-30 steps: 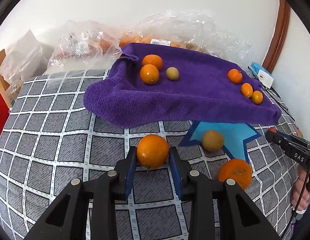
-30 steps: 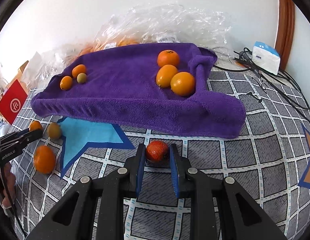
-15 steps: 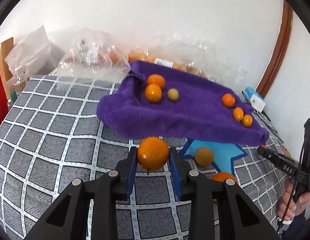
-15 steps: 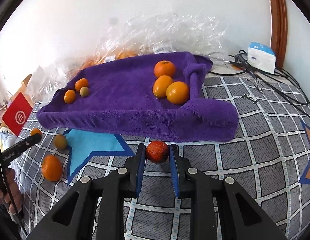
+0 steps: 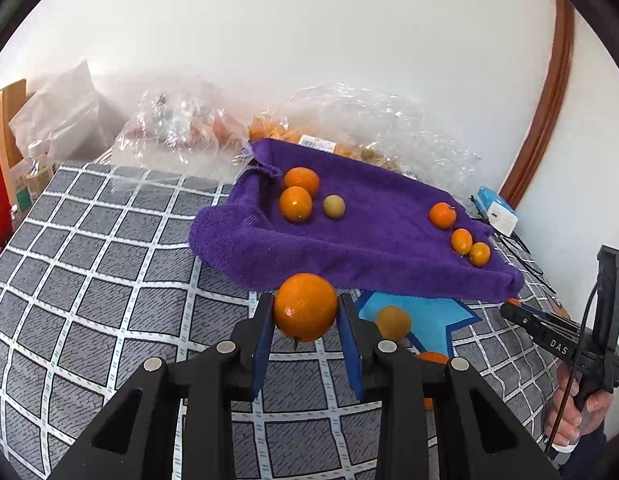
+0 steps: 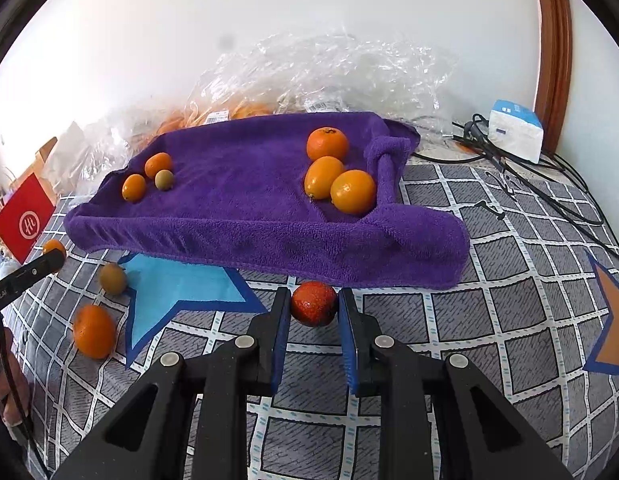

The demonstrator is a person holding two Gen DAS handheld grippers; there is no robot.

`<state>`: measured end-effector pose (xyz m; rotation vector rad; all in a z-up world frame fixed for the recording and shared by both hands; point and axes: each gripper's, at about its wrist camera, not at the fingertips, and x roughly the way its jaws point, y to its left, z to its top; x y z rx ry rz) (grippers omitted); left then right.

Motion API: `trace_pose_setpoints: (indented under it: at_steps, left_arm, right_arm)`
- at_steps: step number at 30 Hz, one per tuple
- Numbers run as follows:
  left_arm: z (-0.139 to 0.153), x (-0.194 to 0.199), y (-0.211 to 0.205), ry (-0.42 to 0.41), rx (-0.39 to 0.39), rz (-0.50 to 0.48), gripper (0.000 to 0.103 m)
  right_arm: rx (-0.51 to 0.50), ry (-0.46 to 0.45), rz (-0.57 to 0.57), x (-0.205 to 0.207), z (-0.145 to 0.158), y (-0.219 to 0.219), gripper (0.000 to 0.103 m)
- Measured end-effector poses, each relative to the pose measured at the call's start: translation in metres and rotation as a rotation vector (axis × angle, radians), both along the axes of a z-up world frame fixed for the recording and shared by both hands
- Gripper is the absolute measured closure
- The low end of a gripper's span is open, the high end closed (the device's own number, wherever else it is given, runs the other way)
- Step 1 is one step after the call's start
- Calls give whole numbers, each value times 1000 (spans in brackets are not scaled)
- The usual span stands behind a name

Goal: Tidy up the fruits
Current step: 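Carry the red fruit and the orange toward the purple towel with both grippers, then lower both fruits onto the towel and open both grippers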

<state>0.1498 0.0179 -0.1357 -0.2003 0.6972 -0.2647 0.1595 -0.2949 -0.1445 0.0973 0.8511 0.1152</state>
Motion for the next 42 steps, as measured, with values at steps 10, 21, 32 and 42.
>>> trace_pose_setpoints:
  at_steps: [10,21,32,42]
  left_arm:
    - [2,-2,3,-20,-27,-10,73]
    - [12,-2,1,-61,26,38,73]
    - [76,27,4,-138,48,68,73]
    - [48,83,-19,-93,40,102,73]
  right_arm:
    - [62,-23,-13,-2,7,-10,79]
    - [92,-85,-51,-3,41,-13,79]
    - [61,-96,-45,55,69,-9,79]
    - [108,14,-8,92,26,-5,79]
